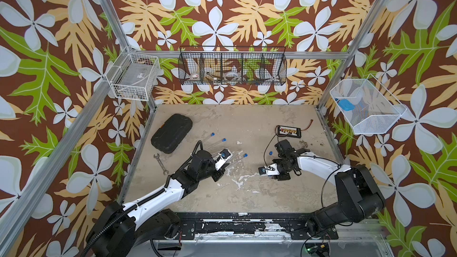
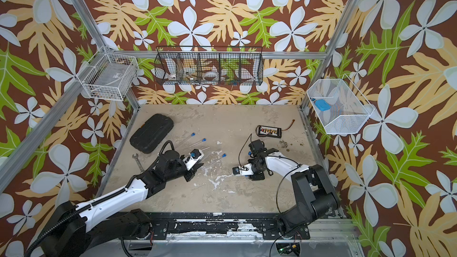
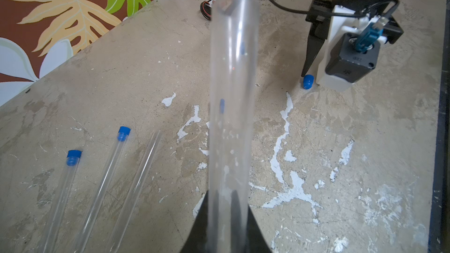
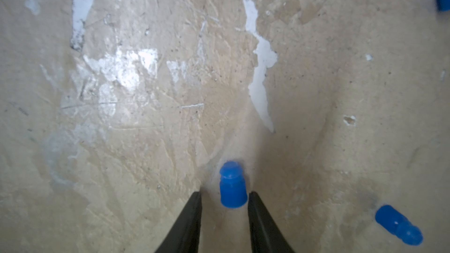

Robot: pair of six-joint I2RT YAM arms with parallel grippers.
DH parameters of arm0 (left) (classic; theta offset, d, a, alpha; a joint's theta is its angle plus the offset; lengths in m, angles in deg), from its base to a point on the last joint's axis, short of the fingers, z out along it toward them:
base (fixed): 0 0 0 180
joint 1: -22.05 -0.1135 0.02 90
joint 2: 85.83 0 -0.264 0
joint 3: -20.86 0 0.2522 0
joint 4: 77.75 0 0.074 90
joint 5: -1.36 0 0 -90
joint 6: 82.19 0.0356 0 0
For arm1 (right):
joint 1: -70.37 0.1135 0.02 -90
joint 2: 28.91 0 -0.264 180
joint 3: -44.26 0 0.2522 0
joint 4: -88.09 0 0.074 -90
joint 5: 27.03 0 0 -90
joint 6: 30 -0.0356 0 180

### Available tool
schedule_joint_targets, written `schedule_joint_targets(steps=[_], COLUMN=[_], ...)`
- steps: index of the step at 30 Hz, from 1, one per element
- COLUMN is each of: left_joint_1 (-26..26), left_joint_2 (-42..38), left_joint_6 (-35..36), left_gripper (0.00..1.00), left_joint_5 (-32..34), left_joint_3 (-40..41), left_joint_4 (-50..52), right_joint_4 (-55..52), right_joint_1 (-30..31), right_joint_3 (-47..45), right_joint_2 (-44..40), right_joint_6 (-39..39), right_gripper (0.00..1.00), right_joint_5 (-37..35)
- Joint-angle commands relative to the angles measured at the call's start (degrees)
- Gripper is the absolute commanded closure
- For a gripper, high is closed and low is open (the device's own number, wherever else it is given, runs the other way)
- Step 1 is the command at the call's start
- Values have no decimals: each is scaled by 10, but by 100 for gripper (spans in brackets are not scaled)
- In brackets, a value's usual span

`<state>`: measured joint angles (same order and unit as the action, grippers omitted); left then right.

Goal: Insert stoppers into test tubes
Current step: Pick up the stopper from the center of the board.

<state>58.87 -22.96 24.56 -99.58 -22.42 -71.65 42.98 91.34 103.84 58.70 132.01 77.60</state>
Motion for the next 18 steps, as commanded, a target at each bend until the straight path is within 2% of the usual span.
schedule_joint_targets(steps=[1, 9, 18], left_joint_1=[-1, -1, -1], left_joint_2=[-3, -7, -9], left_joint_6=[-1, -2, -2], left_gripper=[100, 100, 100], left_joint_5=[-1, -2, -1], left_joint_3=[1, 3, 8], left_joint_4=[-2, -3, -5], right_joint_4=[-6, -2, -3], right_joint_1=[1, 6, 7], right_joint_3=[2, 17, 17], right_joint_2=[3, 17, 27], right_joint_6=[0, -12, -20], right_gripper=[64, 61, 64], right_joint_5=[1, -1, -18])
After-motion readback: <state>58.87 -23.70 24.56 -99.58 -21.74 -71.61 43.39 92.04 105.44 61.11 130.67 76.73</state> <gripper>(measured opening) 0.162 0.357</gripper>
